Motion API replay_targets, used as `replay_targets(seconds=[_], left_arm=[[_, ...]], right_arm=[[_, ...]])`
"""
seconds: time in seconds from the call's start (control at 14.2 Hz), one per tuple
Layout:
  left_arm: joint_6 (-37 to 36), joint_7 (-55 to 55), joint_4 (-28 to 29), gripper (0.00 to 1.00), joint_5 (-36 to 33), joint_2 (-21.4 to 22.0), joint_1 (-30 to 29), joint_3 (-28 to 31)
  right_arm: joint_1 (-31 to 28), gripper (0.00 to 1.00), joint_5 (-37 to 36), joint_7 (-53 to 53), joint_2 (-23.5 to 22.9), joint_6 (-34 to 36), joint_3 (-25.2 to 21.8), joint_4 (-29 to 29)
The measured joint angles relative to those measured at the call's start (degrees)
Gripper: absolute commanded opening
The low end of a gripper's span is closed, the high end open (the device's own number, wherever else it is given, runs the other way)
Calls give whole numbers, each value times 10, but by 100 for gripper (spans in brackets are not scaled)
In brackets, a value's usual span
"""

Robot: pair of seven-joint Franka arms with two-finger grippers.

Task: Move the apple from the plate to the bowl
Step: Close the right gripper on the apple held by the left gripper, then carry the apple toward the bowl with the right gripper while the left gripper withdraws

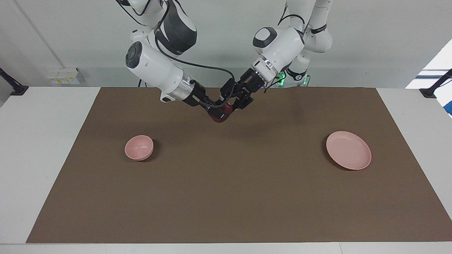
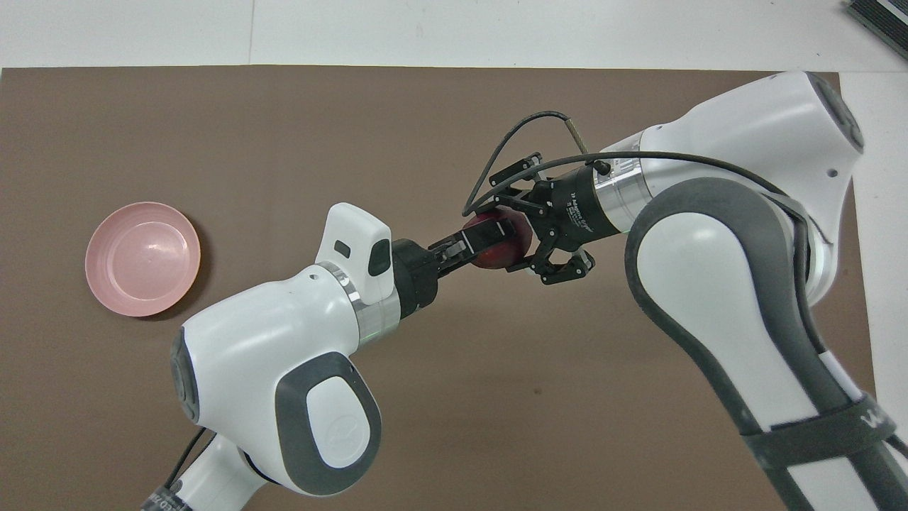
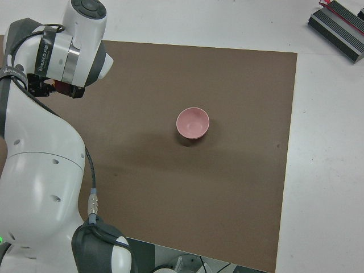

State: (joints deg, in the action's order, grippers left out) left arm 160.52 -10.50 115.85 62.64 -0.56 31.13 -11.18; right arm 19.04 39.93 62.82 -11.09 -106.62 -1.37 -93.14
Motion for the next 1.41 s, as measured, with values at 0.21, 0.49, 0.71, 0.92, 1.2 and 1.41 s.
replay_targets(seconds=[0.21, 0.49, 0.71, 0.92, 1.2, 1.41], left_arm=[[0, 0, 0, 0, 0, 0, 0, 0], [0, 1, -1, 100, -3, 0, 0, 1], [-1, 1, -6, 100, -26, -1, 0, 1], [-25, 1, -7, 100, -31, -1, -6, 5], [-192, 2, -12, 100, -110, 0, -60, 9], [-341, 3, -13, 100, -229, 3, -114, 11]], right_arm=[[1, 0, 0, 0, 0, -1, 0, 0], [1, 0, 0, 0, 0, -2, -1, 1], [0, 0, 0, -1, 1, -2, -5, 2], [-11, 0, -7, -22, 5, 0, -8, 3], [-42, 0, -62, -105, 21, 50, -10, 5], [-77, 0, -149, -209, 38, 112, -13, 4]])
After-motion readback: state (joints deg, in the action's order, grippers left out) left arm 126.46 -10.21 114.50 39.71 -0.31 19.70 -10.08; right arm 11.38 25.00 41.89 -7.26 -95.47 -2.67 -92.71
